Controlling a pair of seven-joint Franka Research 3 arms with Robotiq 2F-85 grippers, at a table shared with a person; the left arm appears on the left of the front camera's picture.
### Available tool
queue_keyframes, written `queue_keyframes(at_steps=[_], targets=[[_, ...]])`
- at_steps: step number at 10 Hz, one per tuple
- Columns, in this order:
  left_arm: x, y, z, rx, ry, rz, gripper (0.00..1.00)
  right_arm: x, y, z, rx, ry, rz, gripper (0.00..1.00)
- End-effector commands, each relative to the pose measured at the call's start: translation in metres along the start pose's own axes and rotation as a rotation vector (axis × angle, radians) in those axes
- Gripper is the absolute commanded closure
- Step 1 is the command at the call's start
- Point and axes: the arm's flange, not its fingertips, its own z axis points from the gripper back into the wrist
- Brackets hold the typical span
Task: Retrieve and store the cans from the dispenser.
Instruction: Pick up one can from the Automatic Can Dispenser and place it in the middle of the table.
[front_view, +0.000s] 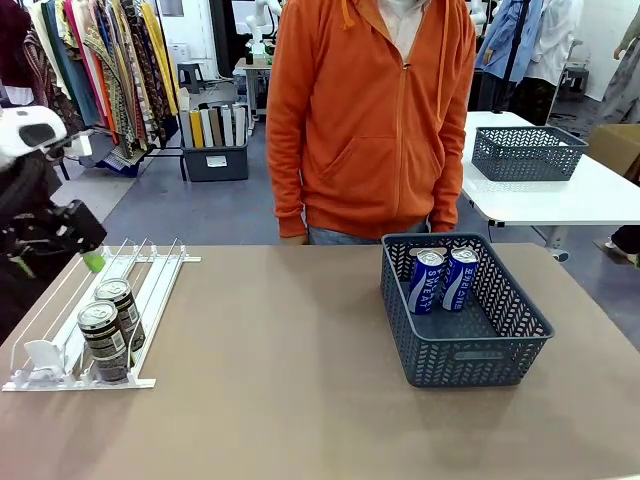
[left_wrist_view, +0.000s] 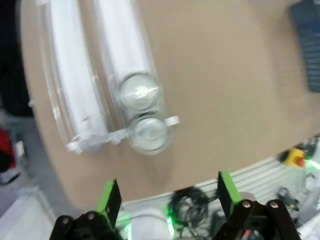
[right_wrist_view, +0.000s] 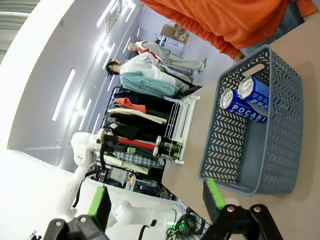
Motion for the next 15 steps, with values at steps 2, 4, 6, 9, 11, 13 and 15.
queue_keyframes(at_steps=[2, 4, 6, 9, 11, 13, 15], targets=[[0.003, 0.011, -0.014, 0.089, 0.007, 0.069, 0.0, 0.002, 0.002, 0.0, 0.007, -0.002, 0.013, 0.0], [-0.002, 0.005, -0.007, 0.067, 0.032, 0.021, 0.0, 0.002, 0.002, 0.0, 0.007, -0.002, 0.013, 0.0], [0.0, 0.006, -0.011, 0.078, 0.04, 0.021, 0.0, 0.002, 0.002, 0.0, 0.007, -0.002, 0.013, 0.0], [0.007, -0.012, -0.062, 0.063, 0.124, -0.032, 0.0, 0.002, 0.002, 0.0, 0.007, -0.002, 0.013, 0.0], [0.012, -0.011, -0.094, 0.095, 0.17, 0.001, 0.0, 0.002, 0.002, 0.0, 0.007, -0.002, 0.013, 0.0], [0.022, -0.007, -0.12, 0.085, 0.201, 0.031, 0.0, 0.002, 0.002, 0.0, 0.007, -0.002, 0.013, 0.0], [0.032, -0.007, -0.139, 0.072, 0.21, 0.03, 0.0, 0.002, 0.002, 0.0, 0.007, -0.002, 0.013, 0.0]])
